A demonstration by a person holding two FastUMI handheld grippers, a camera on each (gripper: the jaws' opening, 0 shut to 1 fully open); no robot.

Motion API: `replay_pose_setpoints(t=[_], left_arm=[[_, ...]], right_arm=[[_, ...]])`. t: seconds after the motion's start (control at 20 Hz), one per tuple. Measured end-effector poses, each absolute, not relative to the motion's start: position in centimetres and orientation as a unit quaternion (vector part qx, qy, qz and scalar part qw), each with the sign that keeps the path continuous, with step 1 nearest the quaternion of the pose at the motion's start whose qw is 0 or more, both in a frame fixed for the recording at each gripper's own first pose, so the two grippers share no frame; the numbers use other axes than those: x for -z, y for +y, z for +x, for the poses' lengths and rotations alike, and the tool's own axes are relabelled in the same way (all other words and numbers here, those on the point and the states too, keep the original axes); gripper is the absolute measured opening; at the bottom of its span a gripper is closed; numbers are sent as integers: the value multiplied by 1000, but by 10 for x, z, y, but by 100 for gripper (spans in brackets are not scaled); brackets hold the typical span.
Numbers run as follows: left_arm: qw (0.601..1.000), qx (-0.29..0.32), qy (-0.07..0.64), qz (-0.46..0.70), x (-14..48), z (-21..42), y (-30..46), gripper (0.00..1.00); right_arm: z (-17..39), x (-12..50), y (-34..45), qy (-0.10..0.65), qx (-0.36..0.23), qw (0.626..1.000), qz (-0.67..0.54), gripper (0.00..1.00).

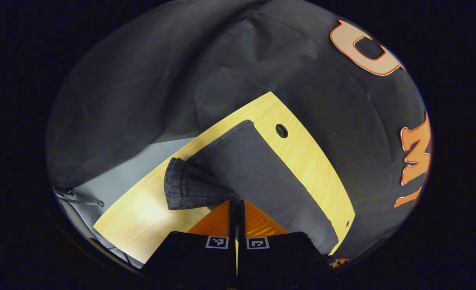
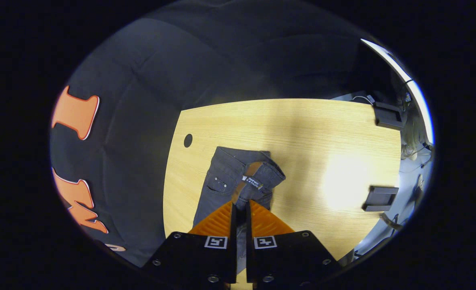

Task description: Grasp the waist and the cuffs of the jeans and fold them to make the two legs overlap; first hold the waist and fold one-third of the jeans toward the cuffs, then hold the cuffs and fold the remaining one-third in the same direction to finish folding.

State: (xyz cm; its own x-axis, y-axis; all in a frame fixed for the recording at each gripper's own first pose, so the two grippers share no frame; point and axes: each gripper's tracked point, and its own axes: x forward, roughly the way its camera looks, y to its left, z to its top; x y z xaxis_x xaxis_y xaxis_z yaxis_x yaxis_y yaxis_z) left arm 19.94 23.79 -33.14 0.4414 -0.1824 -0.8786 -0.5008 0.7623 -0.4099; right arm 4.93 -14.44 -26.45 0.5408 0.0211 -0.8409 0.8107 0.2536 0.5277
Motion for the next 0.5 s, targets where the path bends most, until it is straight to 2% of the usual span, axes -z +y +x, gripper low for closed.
replay_pose_setpoints(t=[0.1, 0.5], left_arm=[[779, -110, 529, -318, 339, 210, 232, 2], [775, -120, 551, -286, 344, 258, 223, 2]], right_arm=[[64, 272, -146, 393, 275, 696, 534, 10], [128, 295, -141, 419, 250, 672, 557, 10]])
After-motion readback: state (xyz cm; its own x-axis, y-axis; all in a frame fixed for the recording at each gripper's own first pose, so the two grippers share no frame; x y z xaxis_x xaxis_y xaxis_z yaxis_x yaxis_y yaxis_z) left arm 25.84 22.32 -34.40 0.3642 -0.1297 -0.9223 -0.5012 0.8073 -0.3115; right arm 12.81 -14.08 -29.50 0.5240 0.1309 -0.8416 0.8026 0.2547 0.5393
